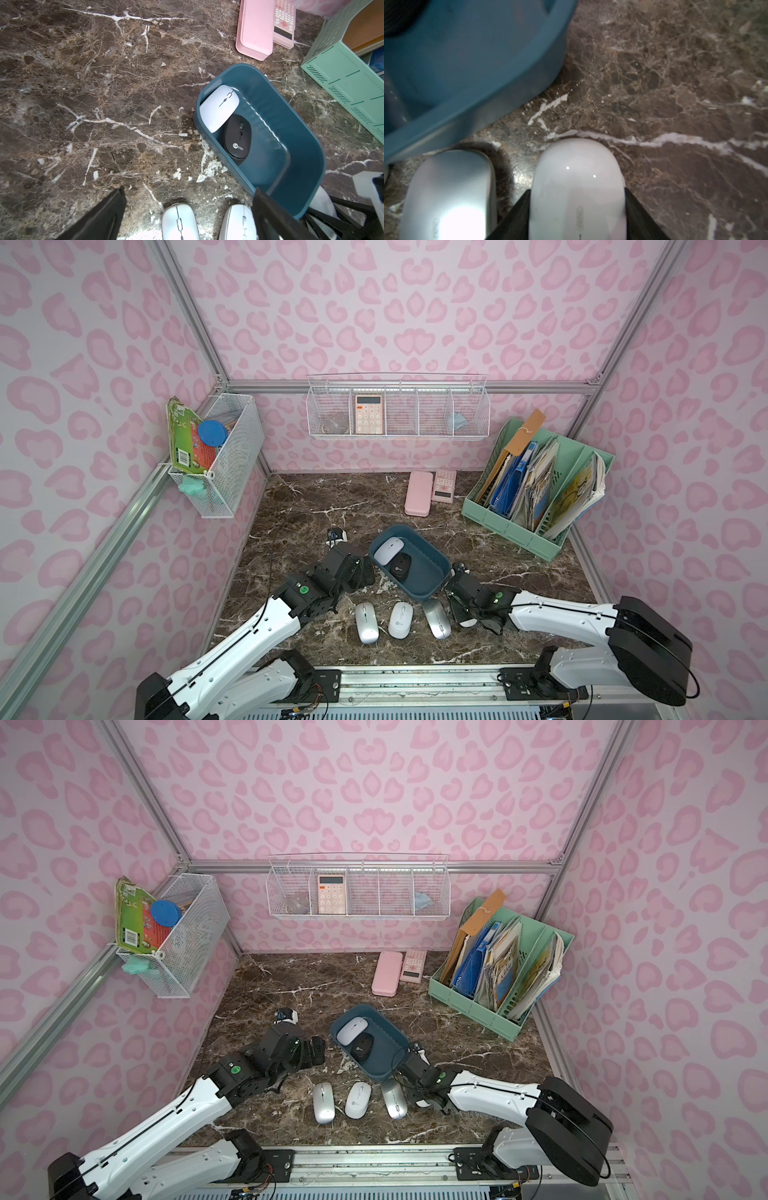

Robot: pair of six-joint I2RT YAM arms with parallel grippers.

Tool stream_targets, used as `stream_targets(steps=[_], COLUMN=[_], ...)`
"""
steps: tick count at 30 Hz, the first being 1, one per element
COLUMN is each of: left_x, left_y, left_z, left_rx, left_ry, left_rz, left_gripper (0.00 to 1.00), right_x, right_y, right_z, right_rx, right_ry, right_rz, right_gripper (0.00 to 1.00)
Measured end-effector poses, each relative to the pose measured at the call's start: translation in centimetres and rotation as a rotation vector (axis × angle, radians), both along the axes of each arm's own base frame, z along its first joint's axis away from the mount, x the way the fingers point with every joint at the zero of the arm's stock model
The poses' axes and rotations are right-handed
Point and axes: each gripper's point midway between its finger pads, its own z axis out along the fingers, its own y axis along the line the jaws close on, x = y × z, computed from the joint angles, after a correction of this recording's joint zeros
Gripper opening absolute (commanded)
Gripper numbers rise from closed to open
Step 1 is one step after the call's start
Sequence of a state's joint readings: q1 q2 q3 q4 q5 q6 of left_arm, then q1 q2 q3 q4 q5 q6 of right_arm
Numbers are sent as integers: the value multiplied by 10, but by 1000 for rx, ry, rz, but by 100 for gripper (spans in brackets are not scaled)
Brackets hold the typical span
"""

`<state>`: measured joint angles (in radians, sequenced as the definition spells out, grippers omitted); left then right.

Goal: Take out the mouse from the storage box
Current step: Place the mouse at the center of the board.

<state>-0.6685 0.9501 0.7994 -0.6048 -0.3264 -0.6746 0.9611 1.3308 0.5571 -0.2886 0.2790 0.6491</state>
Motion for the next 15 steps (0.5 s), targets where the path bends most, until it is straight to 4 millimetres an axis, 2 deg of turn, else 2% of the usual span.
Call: stream_targets(steps=[3,6,10,15], left_x=[-2,3,14,21], left_y=[2,-2,-11,-17], left_z=[-5,-2,7,2], left_rx=[17,29,42,74], left_ry=[5,8,3,37], left_rz=[-11,-19,-34,-41], left_gripper=[99,99,99,99], right_x=[1,3,11,19], right_y=[1,0,0,-8], right_z=[1,7,23,43], right_rx=[-3,-3,24,48], right_ry=[-2,-25,-77,-153], right_rz=[7,11,-5,-33], right_gripper=[77,83,85,86])
